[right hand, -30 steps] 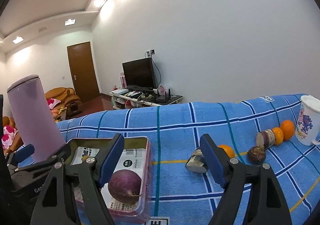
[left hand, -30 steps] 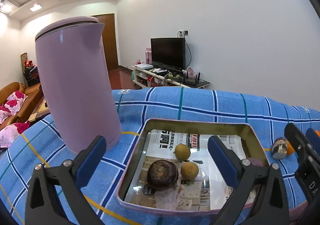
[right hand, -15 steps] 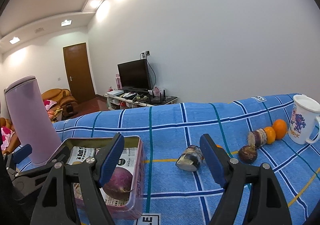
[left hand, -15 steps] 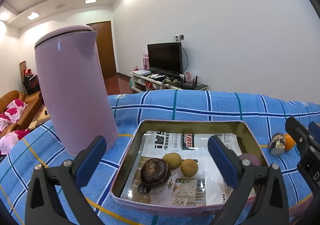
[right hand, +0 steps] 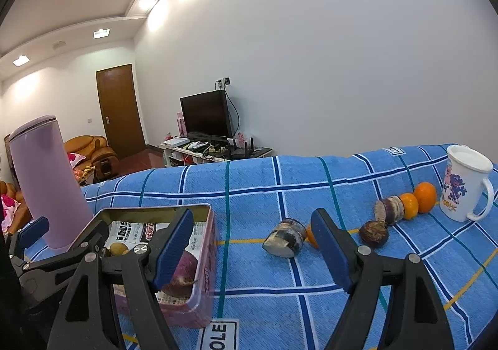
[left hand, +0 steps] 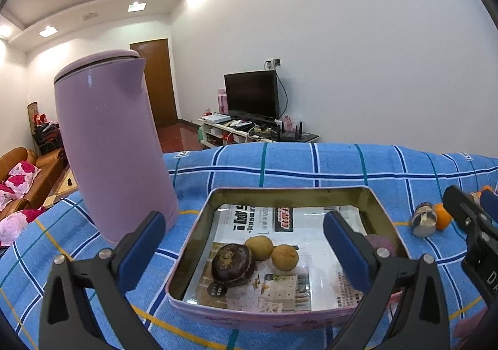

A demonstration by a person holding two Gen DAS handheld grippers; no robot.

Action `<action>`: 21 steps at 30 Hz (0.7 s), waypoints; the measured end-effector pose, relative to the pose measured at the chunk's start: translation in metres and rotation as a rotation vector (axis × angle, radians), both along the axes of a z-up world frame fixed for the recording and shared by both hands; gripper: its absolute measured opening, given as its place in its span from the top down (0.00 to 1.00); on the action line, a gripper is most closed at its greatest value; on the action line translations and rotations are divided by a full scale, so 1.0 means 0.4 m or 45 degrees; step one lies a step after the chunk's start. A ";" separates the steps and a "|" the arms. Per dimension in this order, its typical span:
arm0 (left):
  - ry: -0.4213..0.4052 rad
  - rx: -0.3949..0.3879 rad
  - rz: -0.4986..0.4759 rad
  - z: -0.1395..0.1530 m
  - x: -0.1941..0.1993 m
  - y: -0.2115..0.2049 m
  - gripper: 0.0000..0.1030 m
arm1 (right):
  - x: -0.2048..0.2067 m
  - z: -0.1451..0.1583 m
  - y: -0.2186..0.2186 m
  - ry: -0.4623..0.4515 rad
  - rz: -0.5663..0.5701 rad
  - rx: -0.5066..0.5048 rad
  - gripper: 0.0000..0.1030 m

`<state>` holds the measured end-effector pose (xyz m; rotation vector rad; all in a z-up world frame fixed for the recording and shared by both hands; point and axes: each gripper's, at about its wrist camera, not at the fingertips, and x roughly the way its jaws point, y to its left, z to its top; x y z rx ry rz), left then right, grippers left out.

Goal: Organize fruits
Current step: 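Withdraw both open grippers from the tin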

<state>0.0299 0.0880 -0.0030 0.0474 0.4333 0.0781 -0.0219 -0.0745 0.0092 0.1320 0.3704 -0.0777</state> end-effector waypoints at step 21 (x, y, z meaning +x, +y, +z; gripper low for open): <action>0.016 -0.047 -0.037 0.002 -0.041 -0.007 0.00 | -0.040 0.005 -0.042 0.033 -0.039 -0.021 0.23</action>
